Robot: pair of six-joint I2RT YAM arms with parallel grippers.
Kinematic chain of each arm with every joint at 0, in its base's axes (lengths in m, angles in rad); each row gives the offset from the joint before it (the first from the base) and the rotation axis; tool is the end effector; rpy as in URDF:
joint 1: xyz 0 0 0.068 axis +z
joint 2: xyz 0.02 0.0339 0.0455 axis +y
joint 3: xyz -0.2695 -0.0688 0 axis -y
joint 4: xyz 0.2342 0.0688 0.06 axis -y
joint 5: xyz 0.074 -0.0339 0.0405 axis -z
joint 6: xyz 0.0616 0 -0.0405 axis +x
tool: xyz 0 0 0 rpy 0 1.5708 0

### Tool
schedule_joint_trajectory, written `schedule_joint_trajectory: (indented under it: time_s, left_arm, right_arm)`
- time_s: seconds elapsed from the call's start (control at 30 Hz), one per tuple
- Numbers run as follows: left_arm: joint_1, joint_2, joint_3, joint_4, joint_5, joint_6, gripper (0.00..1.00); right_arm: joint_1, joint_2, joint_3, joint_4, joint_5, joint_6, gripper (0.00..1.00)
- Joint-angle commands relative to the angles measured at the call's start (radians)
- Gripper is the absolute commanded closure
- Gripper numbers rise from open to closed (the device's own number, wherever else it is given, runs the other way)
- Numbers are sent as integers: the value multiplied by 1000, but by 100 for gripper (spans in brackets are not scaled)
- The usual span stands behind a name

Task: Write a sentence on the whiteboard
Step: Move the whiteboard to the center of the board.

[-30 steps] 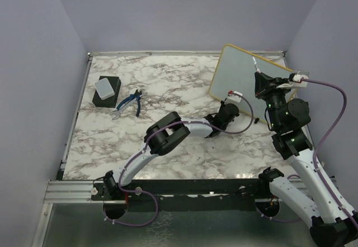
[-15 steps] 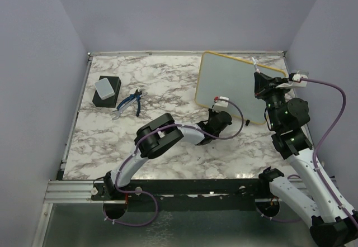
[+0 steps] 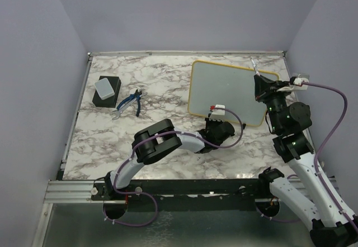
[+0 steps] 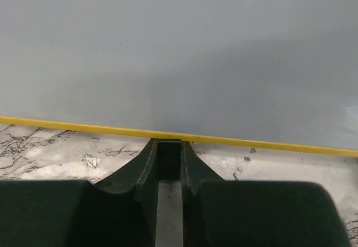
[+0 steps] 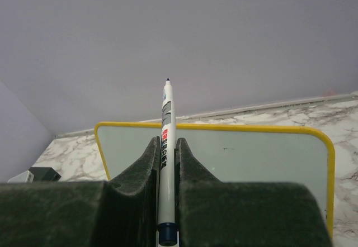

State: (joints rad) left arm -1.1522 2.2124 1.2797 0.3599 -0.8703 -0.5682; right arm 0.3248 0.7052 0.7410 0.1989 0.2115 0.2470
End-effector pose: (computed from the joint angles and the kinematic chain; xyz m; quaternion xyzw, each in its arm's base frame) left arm 0.2319 -0.4053 0.1154 0.0360 0.8206 -0.0875 0.5636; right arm 0.1721 0.0443 0.3877 0.0588 0.6188 0.1574 0.7674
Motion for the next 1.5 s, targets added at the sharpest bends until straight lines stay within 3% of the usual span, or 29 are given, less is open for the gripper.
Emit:
schedule_joint_trajectory:
  time_s: [0.0,0.1,0.3,0.63,0.87,1.0,1.13,1.47]
  left_arm:
    - [-26,49,-4,-197,-25,-45,100]
    - [-26,47,-2,-206,-25,-47,100]
    - [-35,19,-16,-211,-5,-36,73]
    - [-63,-73,-70,-213,58,-35,55]
    - [-64,-276,-205,-291,147,-61,43]
    - [-62,-415,-259,-386,174,-23,24]
    - [-9,-540,-274,-434,306,50,15]
    - [319,-700,-243,-339,795,229,11]
  right_arm:
    - [-8,-15,-5,-25,-22,3,99]
    - [-8,-18,-6,-30,-18,4,99]
    - [-8,-28,-5,-41,-19,8,99]
    - [-7,-53,2,-71,-26,12,99]
    - [-7,-76,32,-116,-43,8,99]
    - [-7,-89,48,-138,-48,2,99]
    - [-7,-96,54,-147,-51,-1,99]
    - [-7,-79,51,-153,-56,-1,99]
